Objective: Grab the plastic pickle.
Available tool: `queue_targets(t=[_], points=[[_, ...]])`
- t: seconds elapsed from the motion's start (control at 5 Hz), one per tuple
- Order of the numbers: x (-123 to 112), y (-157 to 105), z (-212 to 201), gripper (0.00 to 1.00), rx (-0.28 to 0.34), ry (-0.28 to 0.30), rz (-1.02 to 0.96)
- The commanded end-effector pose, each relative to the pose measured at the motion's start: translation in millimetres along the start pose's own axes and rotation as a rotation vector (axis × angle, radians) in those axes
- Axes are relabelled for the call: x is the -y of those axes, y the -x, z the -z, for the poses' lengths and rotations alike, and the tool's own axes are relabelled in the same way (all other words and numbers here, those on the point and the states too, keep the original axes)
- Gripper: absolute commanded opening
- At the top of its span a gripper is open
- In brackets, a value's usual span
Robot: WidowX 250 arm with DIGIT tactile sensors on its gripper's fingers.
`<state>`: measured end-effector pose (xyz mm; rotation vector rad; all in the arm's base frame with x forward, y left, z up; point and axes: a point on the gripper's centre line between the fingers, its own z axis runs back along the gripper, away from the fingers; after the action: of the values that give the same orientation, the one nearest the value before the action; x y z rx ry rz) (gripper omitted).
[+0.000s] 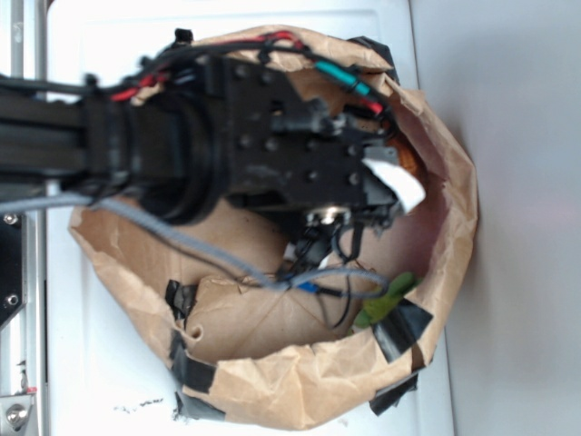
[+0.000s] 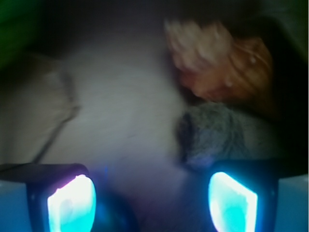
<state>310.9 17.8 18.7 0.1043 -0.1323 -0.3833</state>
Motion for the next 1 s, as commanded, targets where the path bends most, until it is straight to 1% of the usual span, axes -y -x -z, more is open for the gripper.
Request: queue_targets(t=[0.0, 0.2, 0.4, 0.6, 0.8], points=[[2, 5, 1, 0.00, 0.030, -0.008, -0.008], [2, 7, -3, 0.00, 0.045, -0.004, -0.005], [0, 12, -24, 1.00, 0.068, 0.050, 0.027], [-3, 22, -63, 1.00, 0.089, 0.153, 0.042], [-14, 33, -86, 1.00, 0.093, 0.223, 0.052]])
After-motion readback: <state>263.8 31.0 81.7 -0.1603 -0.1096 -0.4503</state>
